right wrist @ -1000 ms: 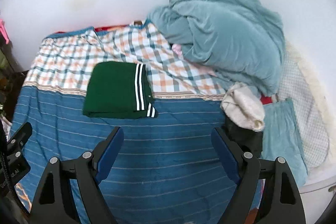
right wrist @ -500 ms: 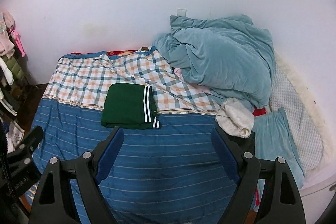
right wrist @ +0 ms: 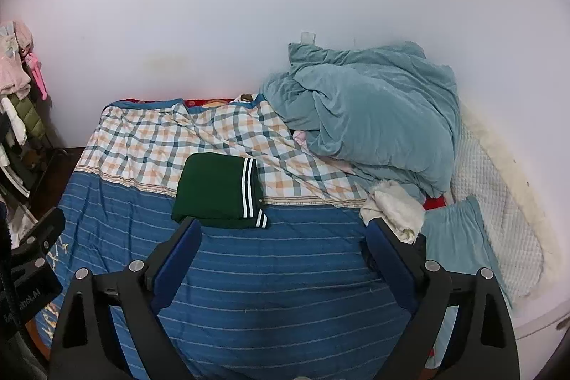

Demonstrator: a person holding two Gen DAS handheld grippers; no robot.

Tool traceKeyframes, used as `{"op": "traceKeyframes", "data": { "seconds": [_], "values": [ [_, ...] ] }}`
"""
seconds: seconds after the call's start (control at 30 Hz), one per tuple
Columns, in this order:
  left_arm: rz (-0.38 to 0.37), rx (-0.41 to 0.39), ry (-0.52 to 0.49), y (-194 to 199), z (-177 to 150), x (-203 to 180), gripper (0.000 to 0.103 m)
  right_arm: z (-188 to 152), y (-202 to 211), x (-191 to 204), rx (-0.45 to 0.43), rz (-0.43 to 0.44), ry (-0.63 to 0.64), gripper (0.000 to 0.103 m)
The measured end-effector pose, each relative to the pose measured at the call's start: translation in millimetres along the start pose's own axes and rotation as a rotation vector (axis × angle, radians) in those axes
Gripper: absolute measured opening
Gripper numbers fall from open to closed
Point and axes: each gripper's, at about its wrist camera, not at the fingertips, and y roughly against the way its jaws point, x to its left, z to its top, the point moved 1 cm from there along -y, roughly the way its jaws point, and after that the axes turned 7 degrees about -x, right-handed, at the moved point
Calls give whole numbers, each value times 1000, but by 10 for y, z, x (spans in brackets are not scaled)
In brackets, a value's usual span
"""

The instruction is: Fold large clothes

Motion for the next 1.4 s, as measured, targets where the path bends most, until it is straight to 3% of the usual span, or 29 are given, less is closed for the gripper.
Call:
{"op": "traceKeyframes", "data": {
  "seconds": [1.4],
  "values": [
    [-8,-21,-2,152,66,-10,103,46,71,8,-33,61,-1,97]
  ]
}}
